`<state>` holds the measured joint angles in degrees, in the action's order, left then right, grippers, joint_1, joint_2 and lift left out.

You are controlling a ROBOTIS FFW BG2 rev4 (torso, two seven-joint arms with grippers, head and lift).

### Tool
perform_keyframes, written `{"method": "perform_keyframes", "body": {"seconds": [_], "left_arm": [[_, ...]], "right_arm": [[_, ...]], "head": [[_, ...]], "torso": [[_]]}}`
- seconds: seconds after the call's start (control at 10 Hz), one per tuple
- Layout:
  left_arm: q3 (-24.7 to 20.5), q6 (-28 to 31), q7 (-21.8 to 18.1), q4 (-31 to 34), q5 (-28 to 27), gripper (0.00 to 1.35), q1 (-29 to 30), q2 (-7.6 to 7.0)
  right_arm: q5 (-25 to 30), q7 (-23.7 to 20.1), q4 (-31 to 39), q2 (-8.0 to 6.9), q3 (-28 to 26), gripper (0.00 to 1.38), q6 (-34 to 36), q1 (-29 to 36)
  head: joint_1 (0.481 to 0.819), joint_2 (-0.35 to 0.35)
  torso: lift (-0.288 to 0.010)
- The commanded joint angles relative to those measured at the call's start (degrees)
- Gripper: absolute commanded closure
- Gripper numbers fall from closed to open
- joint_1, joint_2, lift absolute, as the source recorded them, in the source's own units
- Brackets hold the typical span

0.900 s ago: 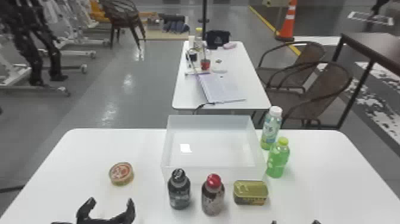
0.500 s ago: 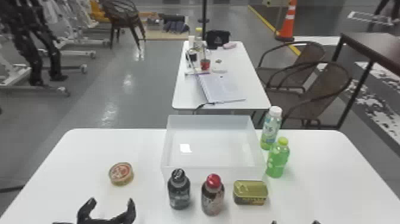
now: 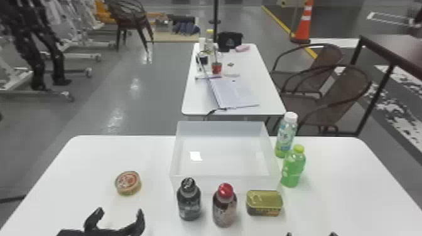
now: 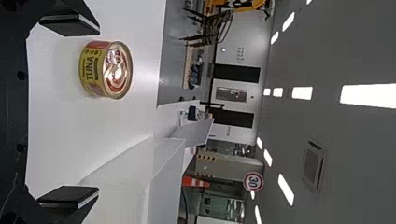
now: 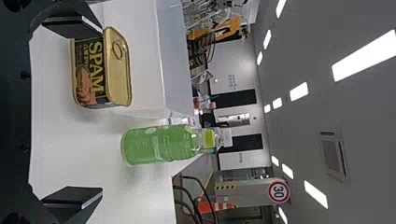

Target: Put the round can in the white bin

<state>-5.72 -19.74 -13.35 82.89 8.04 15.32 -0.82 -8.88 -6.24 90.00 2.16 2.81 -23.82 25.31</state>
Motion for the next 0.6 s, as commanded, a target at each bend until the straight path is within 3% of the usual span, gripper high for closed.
{"method": "perform_keyframes", "body": {"seconds": [0.0,0.5], "left_arm": [[0.1,2.68,-0.19,-0.27,-1.36,0.1,-1.26,-0.67],[-0.6,9.01,-1.77,-6.86,-6.37,0.1,-10.75,-2.25]], "right_arm": [[-0.09,0.0,0.0,-0.06,0.0,0.1,0.0,-0.09],[-0.35,0.0,-0.27,-0.06,0.18,0.1,0.0,-0.44]], "head": [[0.549,0.0],[0.549,0.0]], "torso": [[-0.1],[-0.1]]}}
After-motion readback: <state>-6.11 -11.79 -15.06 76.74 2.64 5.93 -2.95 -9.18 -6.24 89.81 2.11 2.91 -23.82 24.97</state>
